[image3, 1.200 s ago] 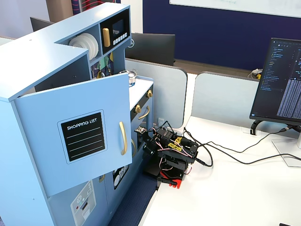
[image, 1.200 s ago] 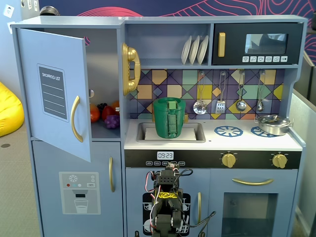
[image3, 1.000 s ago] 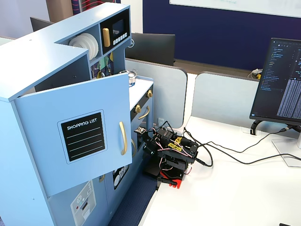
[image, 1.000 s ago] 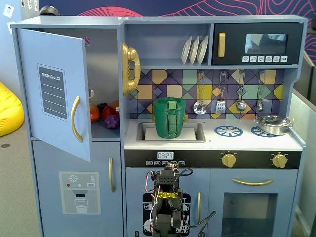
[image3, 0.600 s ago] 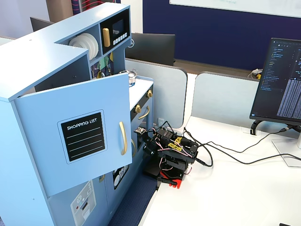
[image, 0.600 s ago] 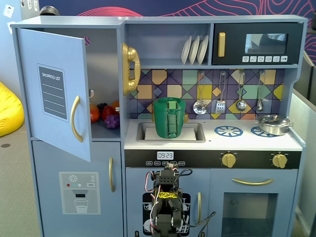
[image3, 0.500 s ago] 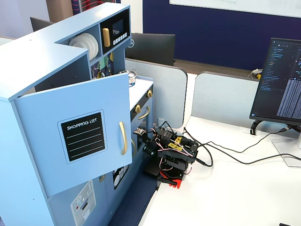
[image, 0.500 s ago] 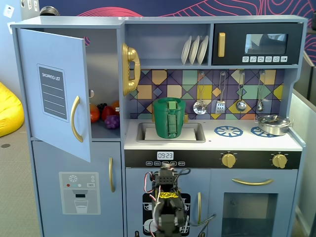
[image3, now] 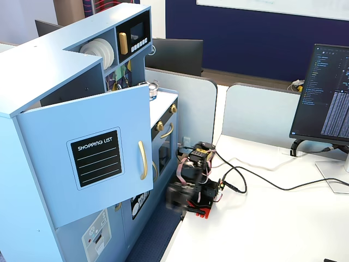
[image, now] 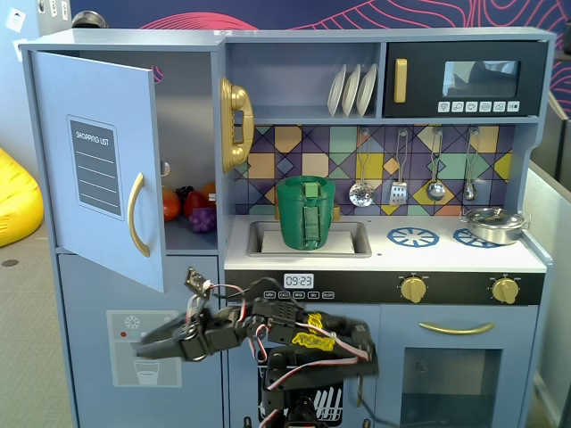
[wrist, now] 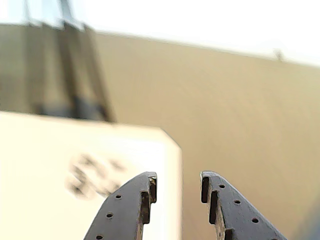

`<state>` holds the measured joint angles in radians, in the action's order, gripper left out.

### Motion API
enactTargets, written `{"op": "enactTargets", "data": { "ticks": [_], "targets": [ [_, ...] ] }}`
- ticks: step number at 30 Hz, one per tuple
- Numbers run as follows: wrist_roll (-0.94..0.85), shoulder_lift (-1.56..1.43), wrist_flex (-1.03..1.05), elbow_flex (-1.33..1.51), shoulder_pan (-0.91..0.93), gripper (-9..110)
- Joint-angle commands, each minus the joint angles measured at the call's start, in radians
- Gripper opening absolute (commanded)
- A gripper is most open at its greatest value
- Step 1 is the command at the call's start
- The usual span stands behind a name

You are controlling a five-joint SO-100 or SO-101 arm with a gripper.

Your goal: Close the left cabinet door

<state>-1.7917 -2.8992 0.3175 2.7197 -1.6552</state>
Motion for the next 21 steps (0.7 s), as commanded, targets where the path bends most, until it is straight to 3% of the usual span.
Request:
{"op": "enactTargets", "data": {
  "ticks": [1, 11, 21],
  "targets": [
    [-0.046, 0.186, -0.275, -0.149, -0.141, 0],
    [-0.141, 0.686, -0.506, -0.571, -0.029, 0],
    [-0.137, 0.683, -0.532, -0.534, 0.118, 0]
  ]
}}
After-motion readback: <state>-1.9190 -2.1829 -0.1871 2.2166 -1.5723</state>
